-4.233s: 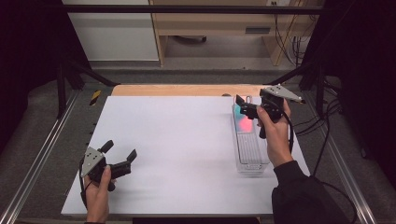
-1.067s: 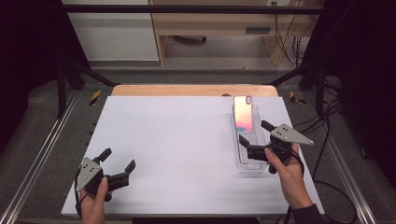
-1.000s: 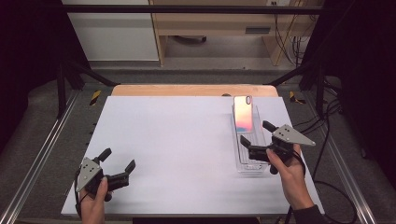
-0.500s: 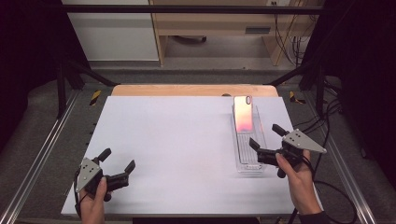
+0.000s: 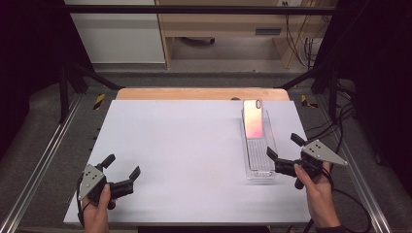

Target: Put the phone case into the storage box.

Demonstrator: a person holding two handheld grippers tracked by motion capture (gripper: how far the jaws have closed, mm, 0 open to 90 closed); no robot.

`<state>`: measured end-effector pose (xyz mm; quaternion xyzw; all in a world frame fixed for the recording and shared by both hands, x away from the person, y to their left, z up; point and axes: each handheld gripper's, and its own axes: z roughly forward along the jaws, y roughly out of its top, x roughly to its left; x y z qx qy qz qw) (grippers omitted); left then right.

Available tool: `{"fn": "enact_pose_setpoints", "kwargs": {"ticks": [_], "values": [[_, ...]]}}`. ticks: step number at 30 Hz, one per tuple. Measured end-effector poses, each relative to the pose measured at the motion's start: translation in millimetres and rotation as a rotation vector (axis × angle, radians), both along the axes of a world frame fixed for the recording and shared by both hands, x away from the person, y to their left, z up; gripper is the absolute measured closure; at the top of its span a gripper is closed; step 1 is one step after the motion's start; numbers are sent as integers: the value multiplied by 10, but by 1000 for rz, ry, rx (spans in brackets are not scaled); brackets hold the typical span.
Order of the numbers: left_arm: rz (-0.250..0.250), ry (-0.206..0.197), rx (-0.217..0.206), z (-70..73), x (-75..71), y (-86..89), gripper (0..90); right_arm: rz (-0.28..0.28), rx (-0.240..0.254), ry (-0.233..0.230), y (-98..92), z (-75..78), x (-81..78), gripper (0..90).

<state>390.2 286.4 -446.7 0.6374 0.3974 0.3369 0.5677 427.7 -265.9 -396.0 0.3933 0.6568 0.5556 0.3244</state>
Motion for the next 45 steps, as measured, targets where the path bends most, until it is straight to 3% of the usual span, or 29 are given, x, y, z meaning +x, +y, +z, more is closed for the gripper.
{"fn": "enact_pose_setpoints", "kwargs": {"ticks": [34, 45], "values": [[-8, -8, -2, 3, -9, 2, 10, -53, 34, 2, -297, -288, -211, 30], [-10, -7, -1, 3, -10, -1, 10, -33, 30, -14, -329, -371, -250, 27]]}}
